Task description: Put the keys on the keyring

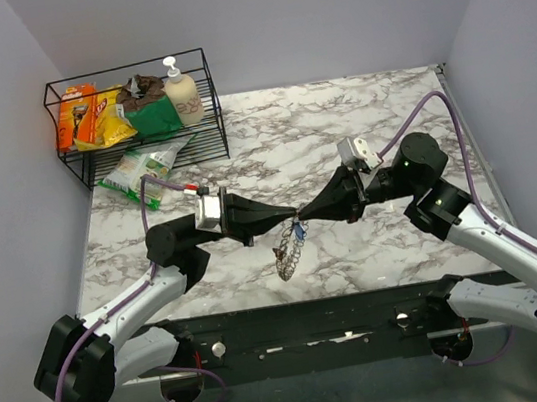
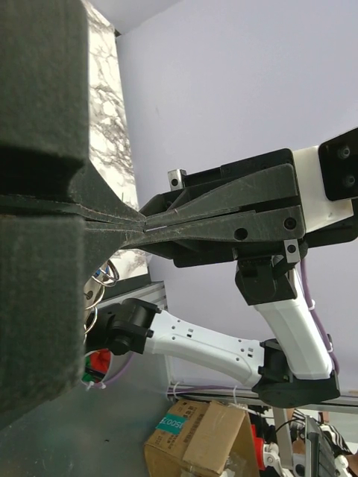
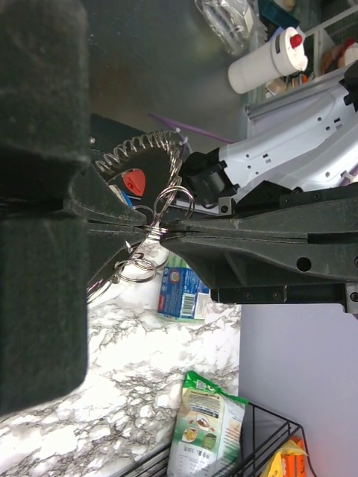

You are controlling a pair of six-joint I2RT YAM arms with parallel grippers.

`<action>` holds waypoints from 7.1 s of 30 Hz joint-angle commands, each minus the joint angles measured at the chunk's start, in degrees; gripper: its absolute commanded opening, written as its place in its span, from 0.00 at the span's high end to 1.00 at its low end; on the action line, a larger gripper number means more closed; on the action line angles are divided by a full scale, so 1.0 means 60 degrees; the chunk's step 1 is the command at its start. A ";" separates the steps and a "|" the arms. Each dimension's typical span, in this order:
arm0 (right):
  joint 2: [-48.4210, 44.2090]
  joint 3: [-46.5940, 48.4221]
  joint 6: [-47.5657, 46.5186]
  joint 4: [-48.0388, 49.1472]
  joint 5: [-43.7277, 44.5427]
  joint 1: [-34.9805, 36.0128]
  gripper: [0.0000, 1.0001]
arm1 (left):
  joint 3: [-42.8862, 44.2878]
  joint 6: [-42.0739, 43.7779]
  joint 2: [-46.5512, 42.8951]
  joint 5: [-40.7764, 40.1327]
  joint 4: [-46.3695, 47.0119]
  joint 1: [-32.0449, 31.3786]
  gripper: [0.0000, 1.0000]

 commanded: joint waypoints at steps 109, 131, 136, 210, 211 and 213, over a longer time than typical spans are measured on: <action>-0.0417 0.0592 -0.1362 -0.2508 0.1006 0.0185 0.67 | -0.0663 0.2223 -0.1459 -0.1967 -0.0974 -0.0690 1.00; -0.0695 0.0314 -0.0981 -0.1585 0.0815 0.0185 0.68 | -0.0238 0.2544 -0.1166 -0.1513 -0.1573 -0.0705 1.00; -0.0476 0.0357 -0.0864 -0.1526 0.0830 0.0185 0.67 | -0.0179 0.2530 -0.1122 -0.1440 -0.1574 -0.0690 1.00; -0.1617 -0.0287 -0.1347 -0.2185 0.2294 0.0199 0.61 | 0.0275 0.3159 -0.1752 -0.0868 -0.3126 -0.0690 1.00; -0.1690 -0.0330 -0.1362 -0.2185 0.2338 0.0199 0.60 | 0.0275 0.3188 -0.1781 -0.0868 -0.3141 -0.0690 1.00; -0.1779 -0.0360 -0.1362 -0.2171 0.2455 0.0199 0.60 | 0.0290 0.3203 -0.1825 -0.0854 -0.3229 -0.0690 1.00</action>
